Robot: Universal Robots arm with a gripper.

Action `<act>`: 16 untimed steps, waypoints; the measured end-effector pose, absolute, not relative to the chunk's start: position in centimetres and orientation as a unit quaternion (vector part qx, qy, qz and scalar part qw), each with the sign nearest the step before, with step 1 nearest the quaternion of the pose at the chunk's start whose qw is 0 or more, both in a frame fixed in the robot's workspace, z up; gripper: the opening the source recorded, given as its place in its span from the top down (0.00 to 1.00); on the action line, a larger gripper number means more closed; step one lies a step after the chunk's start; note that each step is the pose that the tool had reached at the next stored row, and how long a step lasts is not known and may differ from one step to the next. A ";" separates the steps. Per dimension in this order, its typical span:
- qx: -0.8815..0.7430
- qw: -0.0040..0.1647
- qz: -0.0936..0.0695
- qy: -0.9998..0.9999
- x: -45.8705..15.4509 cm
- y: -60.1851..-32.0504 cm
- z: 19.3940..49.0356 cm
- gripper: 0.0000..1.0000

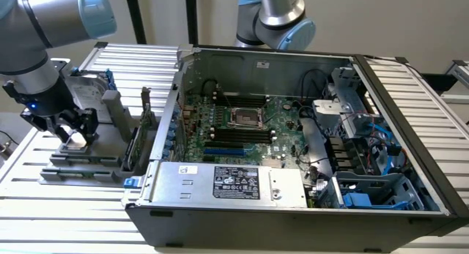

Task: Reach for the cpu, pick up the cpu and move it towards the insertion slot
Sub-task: 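Pick up the cpu and move it towards the insertion slot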

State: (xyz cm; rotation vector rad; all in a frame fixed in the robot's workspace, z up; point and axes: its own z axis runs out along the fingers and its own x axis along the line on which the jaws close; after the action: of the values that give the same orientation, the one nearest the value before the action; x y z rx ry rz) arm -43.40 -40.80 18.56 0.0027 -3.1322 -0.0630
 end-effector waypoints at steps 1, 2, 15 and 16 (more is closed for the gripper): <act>0.001 0.004 -0.020 -1.000 -43.4 -40.8 18.6 0.37; 0.001 0.004 -0.020 -1.000 -43.4 -40.8 18.6 0.44; 0.000 0.008 -0.020 -1.000 -43.4 -40.8 20.1 0.45; 0.000 0.009 -0.020 -1.000 -43.4 -40.8 20.6 0.45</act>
State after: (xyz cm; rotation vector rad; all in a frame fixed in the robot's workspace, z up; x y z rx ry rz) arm -43.36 -40.82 20.55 -0.0013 -3.1239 -0.0630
